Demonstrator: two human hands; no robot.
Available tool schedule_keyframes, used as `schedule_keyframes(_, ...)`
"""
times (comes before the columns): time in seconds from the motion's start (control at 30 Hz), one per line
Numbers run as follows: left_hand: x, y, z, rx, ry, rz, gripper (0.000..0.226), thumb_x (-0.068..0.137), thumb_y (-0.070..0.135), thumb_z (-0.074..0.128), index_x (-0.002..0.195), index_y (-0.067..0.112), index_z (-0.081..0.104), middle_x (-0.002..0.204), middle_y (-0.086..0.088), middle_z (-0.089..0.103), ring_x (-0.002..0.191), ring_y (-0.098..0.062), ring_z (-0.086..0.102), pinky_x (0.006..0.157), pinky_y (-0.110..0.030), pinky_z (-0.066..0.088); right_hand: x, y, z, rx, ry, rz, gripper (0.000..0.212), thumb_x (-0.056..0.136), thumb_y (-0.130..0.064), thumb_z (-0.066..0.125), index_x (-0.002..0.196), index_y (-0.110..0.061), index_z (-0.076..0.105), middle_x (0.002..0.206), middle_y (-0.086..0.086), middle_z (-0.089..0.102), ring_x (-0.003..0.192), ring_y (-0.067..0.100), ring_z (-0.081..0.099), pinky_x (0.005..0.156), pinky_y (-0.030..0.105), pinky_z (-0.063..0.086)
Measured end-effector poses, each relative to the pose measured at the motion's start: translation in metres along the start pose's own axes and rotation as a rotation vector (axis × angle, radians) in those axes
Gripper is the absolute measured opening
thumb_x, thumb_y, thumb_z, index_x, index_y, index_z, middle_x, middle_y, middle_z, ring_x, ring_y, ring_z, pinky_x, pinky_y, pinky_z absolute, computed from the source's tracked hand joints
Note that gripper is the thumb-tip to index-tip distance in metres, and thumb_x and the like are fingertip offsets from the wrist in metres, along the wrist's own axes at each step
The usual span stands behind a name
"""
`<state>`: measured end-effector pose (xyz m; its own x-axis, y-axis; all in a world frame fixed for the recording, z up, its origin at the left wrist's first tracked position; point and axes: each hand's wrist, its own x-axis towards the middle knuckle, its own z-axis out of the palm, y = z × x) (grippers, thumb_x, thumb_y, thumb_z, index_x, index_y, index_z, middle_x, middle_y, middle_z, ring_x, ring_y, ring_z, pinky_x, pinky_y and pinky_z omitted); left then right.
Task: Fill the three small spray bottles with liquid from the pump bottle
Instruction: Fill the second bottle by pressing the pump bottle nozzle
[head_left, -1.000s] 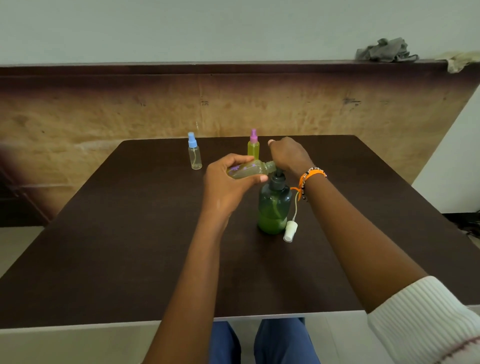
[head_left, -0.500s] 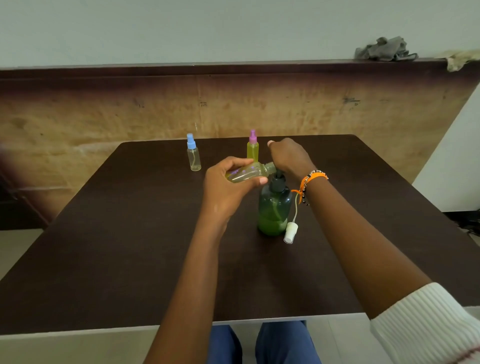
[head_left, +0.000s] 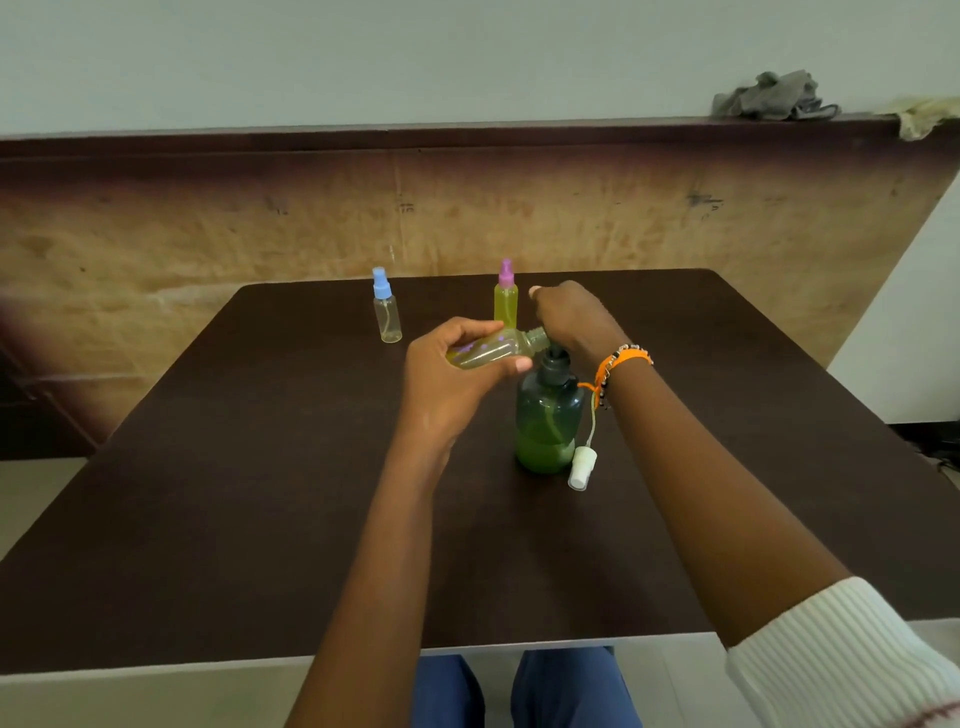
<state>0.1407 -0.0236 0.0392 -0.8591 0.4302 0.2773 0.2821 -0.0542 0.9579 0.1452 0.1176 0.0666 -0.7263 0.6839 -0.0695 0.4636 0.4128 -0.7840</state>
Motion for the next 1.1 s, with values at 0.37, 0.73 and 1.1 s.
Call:
schedule_keyframes(0.37,0.002,0.004,0.001,0.015,0.0,0.013,0.036,0.064,0.001,0.082,0.098,0.007,0.069,0.082,0.012,0.066,0.067,0.013,0.06,0.061,-0.004,0.044,-0.003,-0.005,-0.007,-0.14,-0.021,-0.022,0.048,0.096,-0.048,0.029,0.075,-0.011,0.051,0.108,0.014,0.062,0.104,0.033,0.057,0.102,0.05,0.038)
schedule_keyframes(0.73,0.001,0.0,0.0,0.009,0.002,-0.015,0.034,0.065,0.001,0.082,0.095,0.011,0.07,0.082,0.014,0.067,0.069,0.011,0.062,0.061,-0.006,0.046,-0.004,0.003,-0.003,-0.177,0.071,-0.065,0.039,0.097,-0.042,0.032,0.087,-0.011,0.054,0.108,0.013,0.062,0.102,0.035,0.056,0.099,0.047,0.039)
schedule_keyframes(1.1,0.001,-0.003,0.0,0.016,0.008,-0.001,0.034,0.064,0.001,0.082,0.094,0.012,0.07,0.082,0.011,0.068,0.069,0.01,0.063,0.063,-0.006,0.046,-0.005,0.006,0.0,-0.166,0.114,-0.047,0.039,0.098,-0.038,0.032,0.107,-0.009,0.057,0.122,0.015,0.059,0.111,0.035,0.052,0.102,0.047,0.035)
